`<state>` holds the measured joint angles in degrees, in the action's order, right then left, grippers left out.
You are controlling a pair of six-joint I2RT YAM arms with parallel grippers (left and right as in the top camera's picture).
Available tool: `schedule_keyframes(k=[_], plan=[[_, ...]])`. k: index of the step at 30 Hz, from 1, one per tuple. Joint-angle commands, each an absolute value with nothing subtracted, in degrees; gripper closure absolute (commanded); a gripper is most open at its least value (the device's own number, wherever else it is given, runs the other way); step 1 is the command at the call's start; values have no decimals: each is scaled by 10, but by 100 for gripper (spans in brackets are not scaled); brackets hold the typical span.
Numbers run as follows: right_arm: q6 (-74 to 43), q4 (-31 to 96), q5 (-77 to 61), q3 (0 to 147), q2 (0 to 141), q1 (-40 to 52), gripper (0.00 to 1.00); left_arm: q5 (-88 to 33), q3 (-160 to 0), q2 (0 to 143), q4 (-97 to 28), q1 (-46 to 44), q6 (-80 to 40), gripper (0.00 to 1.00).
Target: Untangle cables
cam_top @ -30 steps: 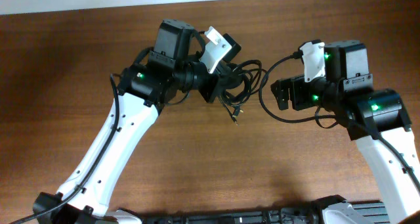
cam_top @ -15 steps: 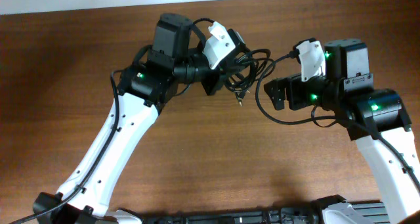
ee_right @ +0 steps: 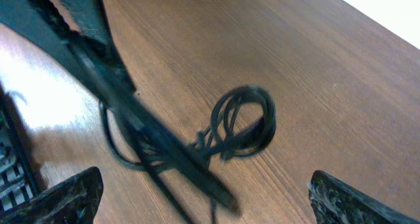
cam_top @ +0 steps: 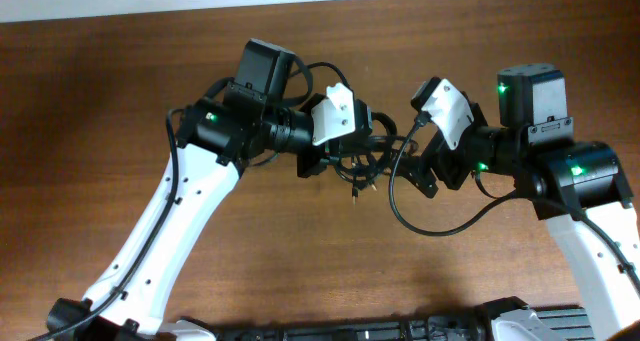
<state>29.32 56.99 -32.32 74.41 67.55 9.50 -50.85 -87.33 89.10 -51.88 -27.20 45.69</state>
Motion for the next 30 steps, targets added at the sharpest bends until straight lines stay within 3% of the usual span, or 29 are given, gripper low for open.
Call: schedule_keyframes(k=[1, 3, 4, 6, 8, 9, 10, 11, 13, 15, 24, 30], plan=[[328, 572, -372, 743, 669, 94, 1, -583, -884, 863, -522, -278, 499, 100], [328, 572, -395, 743, 669, 94, 1, -604, -884, 863, -521, -284, 499, 100], [328, 572, -394, 743, 669, 94, 6, -618, -884, 863, -516, -292, 499, 100], [328, 572, -395, 743, 669, 94, 35, -615, -884, 863, -500, -306, 498, 100], [328, 573, -395, 743, 669, 94, 74, -612, -884, 863, -487, -307, 498, 100], [328, 573, -395, 743, 669, 94, 89, -598, -884, 863, -482, -307, 498, 100], [328, 573, -394, 743, 669, 94, 96, -584, -884, 863, -475, -307, 498, 100], [328, 573, -394, 743, 669, 94, 96, -585, -884, 863, -469, -307, 498, 100], [328, 573, -390, 743, 669, 93, 96, -585, -884, 863, -467, -307, 498, 82], [326, 573, -356, 743, 669, 93, 96, -560, -884, 863, -467, -306, 489, 1], [326, 568, -256, 743, 669, 93, 96, -273, -884, 861, -459, -306, 203, 1], [326, 566, -257, 743, 669, 93, 96, -257, -884, 861, -453, -306, 125, 1]])
